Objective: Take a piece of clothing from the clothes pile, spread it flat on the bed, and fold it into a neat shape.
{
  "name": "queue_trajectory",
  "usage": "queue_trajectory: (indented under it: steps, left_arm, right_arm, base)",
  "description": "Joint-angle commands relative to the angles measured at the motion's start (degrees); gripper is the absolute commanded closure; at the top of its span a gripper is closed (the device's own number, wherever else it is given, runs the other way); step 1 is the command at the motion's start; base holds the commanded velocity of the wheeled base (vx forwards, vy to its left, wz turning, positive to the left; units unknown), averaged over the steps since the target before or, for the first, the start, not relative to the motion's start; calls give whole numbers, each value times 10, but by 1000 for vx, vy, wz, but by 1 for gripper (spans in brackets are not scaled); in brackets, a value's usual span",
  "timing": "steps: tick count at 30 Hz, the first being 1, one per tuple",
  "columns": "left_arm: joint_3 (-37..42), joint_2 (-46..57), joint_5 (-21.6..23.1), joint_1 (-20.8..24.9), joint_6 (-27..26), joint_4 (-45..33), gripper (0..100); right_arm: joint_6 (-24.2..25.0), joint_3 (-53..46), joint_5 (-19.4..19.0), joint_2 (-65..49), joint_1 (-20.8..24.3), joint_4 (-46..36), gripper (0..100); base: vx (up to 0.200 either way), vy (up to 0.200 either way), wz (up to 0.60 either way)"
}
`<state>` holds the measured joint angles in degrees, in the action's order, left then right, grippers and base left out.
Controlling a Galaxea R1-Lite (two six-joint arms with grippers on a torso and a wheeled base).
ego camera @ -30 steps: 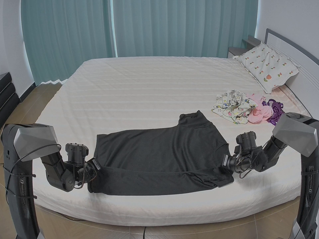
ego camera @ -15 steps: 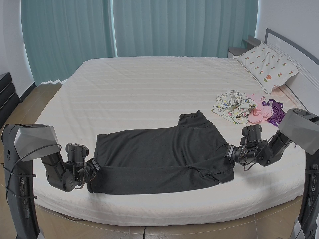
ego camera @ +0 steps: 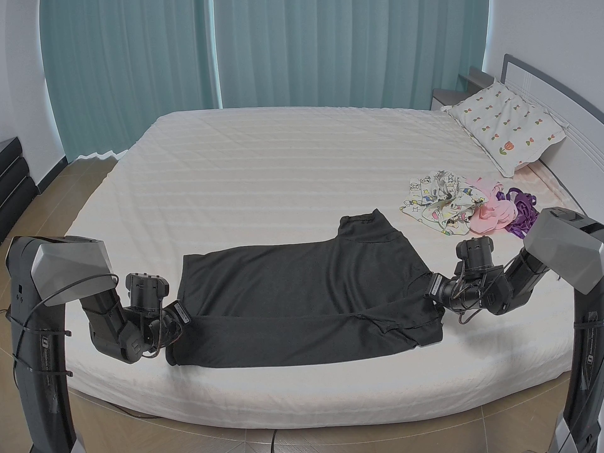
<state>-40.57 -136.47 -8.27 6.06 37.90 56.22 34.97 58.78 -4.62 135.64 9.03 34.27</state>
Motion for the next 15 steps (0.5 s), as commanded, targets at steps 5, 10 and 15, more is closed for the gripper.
queue_trajectory:
  steps: [5,10,15]
  left_arm:
    - [-18,-20,1,1,1,-1,0]
    - [-18,-20,1,-3,3,0,0]
    - [-16,-3,1,-12,49,-1,0]
  right_arm:
    - [12,9,0,18,3,1,0]
    - [102,1,3,-32,7,-9,0]
    - [203,-42,15,-79,44,-40,0]
  base:
    - [0,0,0]
    - [0,0,0]
    - [0,0,0]
